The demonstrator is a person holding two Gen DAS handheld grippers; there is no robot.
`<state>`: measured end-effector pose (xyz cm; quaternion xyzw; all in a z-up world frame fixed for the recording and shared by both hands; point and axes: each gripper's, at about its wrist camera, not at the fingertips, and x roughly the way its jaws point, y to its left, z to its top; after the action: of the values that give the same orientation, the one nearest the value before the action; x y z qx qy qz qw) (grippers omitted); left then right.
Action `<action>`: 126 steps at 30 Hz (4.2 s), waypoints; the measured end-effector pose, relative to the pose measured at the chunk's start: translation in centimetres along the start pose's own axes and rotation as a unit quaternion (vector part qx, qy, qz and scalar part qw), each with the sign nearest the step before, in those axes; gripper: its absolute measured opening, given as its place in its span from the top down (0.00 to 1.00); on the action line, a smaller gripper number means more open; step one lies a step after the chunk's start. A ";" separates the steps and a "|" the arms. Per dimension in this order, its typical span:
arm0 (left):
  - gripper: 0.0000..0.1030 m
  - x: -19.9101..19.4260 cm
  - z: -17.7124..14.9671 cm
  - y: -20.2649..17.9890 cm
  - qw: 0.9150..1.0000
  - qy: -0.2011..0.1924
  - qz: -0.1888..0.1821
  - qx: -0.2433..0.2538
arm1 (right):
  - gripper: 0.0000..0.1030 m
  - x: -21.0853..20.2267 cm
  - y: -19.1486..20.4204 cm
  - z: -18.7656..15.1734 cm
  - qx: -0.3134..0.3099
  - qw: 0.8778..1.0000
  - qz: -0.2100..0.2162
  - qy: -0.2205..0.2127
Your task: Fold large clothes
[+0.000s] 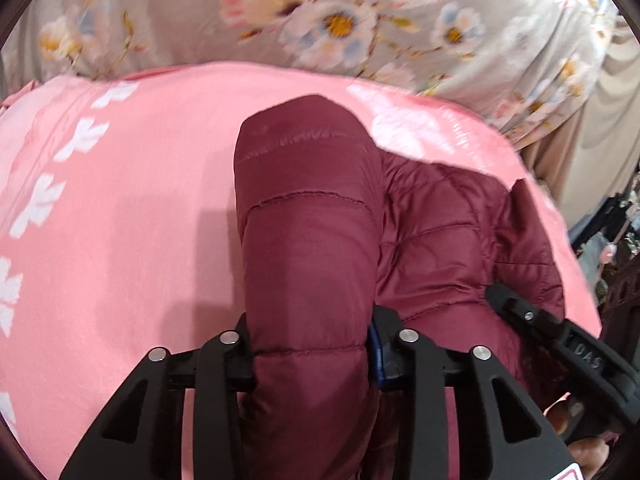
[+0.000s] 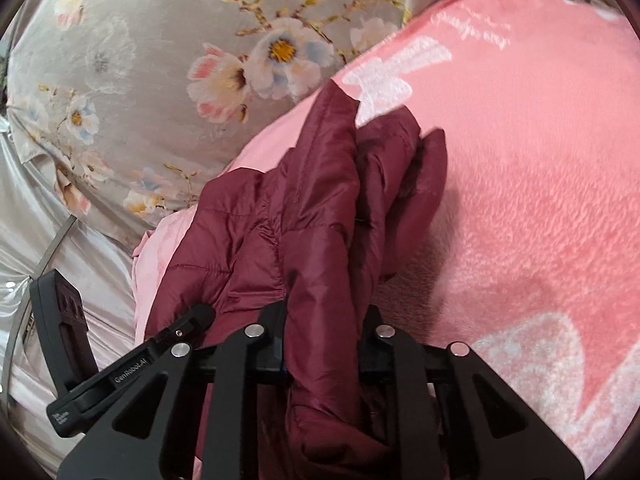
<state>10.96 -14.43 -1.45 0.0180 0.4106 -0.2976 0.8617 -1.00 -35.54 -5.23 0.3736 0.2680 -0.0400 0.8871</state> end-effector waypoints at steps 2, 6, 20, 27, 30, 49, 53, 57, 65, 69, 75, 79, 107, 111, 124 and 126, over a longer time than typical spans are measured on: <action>0.69 -1.5 0.4 -0.2 1.000 -0.016 -0.011 0.004 | 0.82 -1.5 1.3 0.3 -0.015 1.000 0.002 -0.020; 0.70 -5.0 1.7 -0.7 0.998 -0.060 -0.033 0.014 | 0.82 -4.0 3.7 1.1 -0.041 0.997 0.015 -0.057; 0.70 -14.9 8.0 3.2 0.973 -0.215 -0.022 0.079 | 0.82 -5.2 15.8 5.5 -0.156 0.975 0.076 -0.138; 0.70 -15.9 10.7 8.8 0.962 -0.257 0.007 0.092 | 0.82 0.2 21.4 6.3 -0.211 0.963 0.092 -0.138; 0.70 -14.6 11.8 12.0 0.963 -0.256 0.013 0.087 | 0.82 3.9 22.5 6.5 -0.218 0.963 0.098 -0.126; 0.70 1.5 13.1 23.7 0.983 -0.171 0.049 0.048 | 0.82 24.7 19.8 4.6 -0.220 0.974 0.042 -0.027; 0.70 3.9 12.8 24.6 0.985 -0.154 0.055 0.046 | 0.82 26.8 18.6 4.1 -0.213 0.977 0.032 -0.013; 0.70 6.2 12.1 25.2 0.988 -0.134 0.064 0.044 | 0.82 28.6 17.3 3.2 -0.206 0.978 0.019 0.003; 0.66 7.4 11.6 25.5 0.985 -0.134 0.092 0.050 | 0.79 29.6 16.2 2.8 -0.189 0.982 0.014 0.014; 0.63 7.7 11.5 25.5 0.985 -0.130 0.100 0.050 | 0.78 29.9 15.9 2.9 -0.182 0.983 0.013 0.020; 0.54 8.3 11.8 26.2 0.987 -0.113 0.107 0.036 | 0.69 30.6 15.8 3.2 -0.174 0.984 0.004 0.034; 0.38 8.7 11.9 27.2 0.990 -0.096 0.107 0.011 | 0.54 30.6 15.4 3.4 -0.165 0.985 -0.010 0.043; 0.21 10.0 15.5 24.8 0.958 -0.029 0.278 -0.056 | 0.85 33.2 19.4 4.9 -0.255 0.949 -0.185 -0.001; 0.19 10.6 15.1 24.6 0.956 -0.047 0.286 -0.046 | 0.85 33.9 19.1 3.9 -0.270 0.943 -0.192 -0.011; 0.17 11.6 14.4 24.4 0.950 -0.072 0.302 -0.028 | 0.85 34.1 18.7 4.1 -0.259 0.948 -0.182 -0.004; 0.17 11.6 14.3 24.4 0.950 -0.073 0.302 -0.028 | 0.85 34.1 18.7 4.1 -0.259 0.949 -0.181 -0.004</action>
<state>39.46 -4.10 -5.50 0.0952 0.3305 -0.0124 0.9389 35.00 -20.56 -8.09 0.0763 0.3291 -0.1310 0.9320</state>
